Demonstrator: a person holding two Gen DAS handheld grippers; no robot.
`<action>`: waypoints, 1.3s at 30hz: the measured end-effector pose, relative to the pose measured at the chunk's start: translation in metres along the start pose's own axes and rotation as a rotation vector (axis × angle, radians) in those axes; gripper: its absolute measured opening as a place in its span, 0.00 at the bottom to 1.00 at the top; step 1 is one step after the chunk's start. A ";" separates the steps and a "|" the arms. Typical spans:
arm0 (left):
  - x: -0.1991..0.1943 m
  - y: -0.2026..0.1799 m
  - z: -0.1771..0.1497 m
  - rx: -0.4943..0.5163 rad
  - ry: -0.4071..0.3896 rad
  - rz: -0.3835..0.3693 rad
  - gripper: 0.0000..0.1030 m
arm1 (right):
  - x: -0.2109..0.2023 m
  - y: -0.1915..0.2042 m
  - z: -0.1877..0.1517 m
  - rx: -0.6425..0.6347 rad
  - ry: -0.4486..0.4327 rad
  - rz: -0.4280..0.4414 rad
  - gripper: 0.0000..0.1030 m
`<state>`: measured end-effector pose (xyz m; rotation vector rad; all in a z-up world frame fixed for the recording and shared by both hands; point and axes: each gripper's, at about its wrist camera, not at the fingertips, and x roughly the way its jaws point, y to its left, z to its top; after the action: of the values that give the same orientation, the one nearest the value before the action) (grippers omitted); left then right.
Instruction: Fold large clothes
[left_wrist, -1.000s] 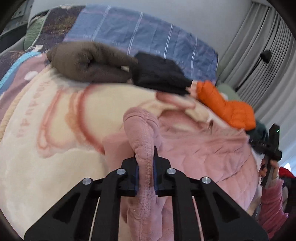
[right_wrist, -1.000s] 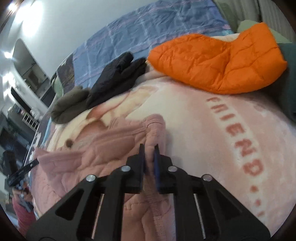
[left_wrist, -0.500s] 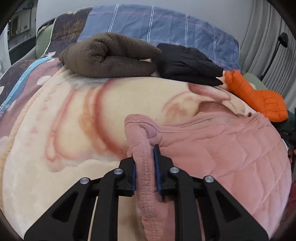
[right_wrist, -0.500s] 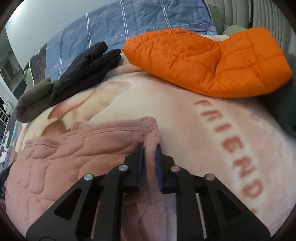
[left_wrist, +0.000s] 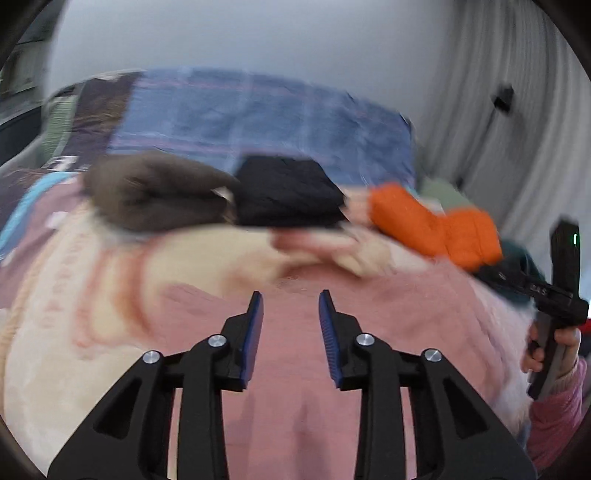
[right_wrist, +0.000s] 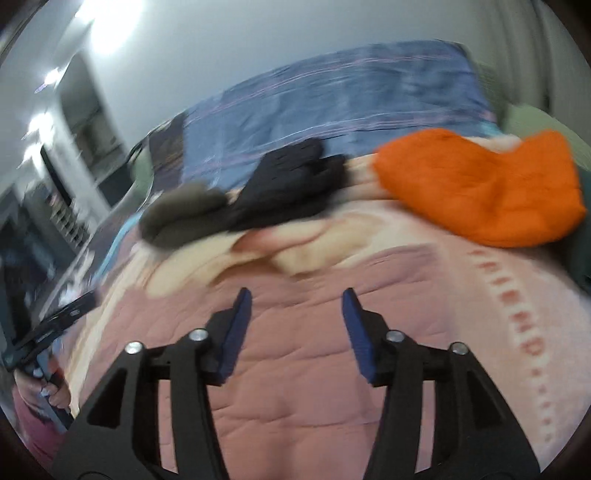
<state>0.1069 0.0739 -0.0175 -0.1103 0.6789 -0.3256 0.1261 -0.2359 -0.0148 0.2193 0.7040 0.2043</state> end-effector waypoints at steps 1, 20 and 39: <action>0.016 -0.010 -0.010 0.037 0.050 0.041 0.38 | 0.015 0.009 -0.011 -0.028 0.031 -0.032 0.57; -0.020 0.045 -0.068 -0.142 -0.031 0.077 0.48 | 0.074 0.009 -0.069 -0.180 0.026 -0.211 0.60; -0.075 0.057 -0.179 -0.081 0.036 -0.224 0.45 | 0.075 0.016 -0.070 -0.192 0.015 -0.232 0.62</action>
<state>-0.0463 0.1534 -0.1227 -0.2592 0.7168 -0.5160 0.1342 -0.1924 -0.1086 -0.0483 0.7135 0.0507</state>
